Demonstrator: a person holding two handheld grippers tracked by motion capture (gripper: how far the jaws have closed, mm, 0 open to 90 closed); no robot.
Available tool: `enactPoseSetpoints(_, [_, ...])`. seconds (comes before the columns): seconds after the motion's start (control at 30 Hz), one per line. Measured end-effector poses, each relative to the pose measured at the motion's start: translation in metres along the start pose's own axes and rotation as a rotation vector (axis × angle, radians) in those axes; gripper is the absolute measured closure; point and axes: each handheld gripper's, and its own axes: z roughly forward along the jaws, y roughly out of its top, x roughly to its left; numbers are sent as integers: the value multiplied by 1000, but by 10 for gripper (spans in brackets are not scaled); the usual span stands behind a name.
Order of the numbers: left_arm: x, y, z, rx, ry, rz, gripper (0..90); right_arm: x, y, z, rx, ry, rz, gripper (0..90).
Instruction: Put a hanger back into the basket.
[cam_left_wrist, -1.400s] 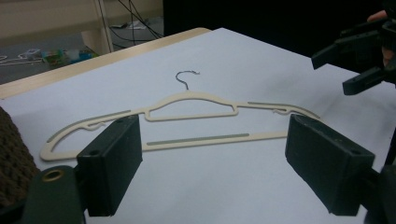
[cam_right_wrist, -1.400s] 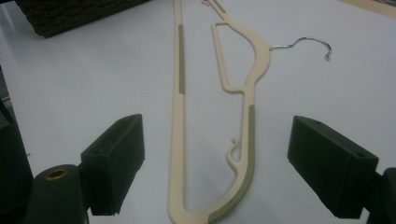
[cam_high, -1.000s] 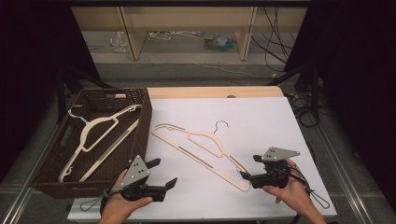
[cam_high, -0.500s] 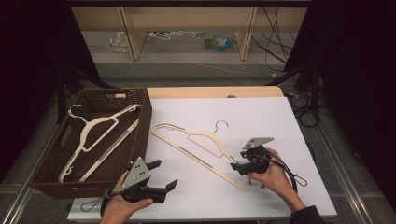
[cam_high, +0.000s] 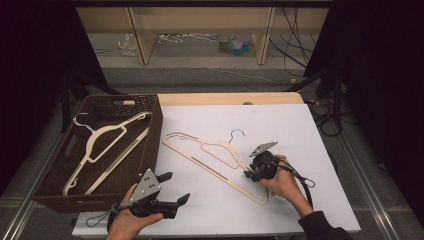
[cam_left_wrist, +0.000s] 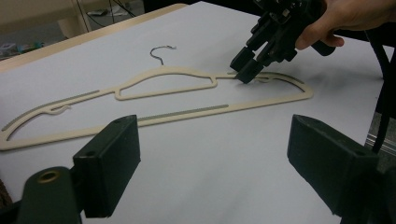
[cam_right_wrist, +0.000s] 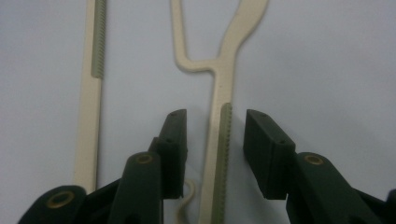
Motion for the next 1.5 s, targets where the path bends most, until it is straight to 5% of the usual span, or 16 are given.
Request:
enactPoseSetpoints(0.2, [1,0,0,1,-2,10,173,-1,-3,-6,45,17,0,783])
enactPoseSetpoints(0.67, [2,1,-1,-3,3,8,177,-5,-20,-27,106,24,-5,792])
enactPoseSetpoints(0.9, [0,0,1,-1,-7,14,179,-2,-17,-20,93,16,25,716])
enactPoseSetpoints(1.17, [-1,2,3,5,-2,17,180,0,-16,-18,94,-26,16,796])
enactPoseSetpoints(1.27, [0,6,11,-1,-5,-14,184,1,-15,-19,96,-21,19,796])
enactPoseSetpoints(1.5, [5,18,43,43,-23,-13,192,1,-16,-26,91,-6,14,796])
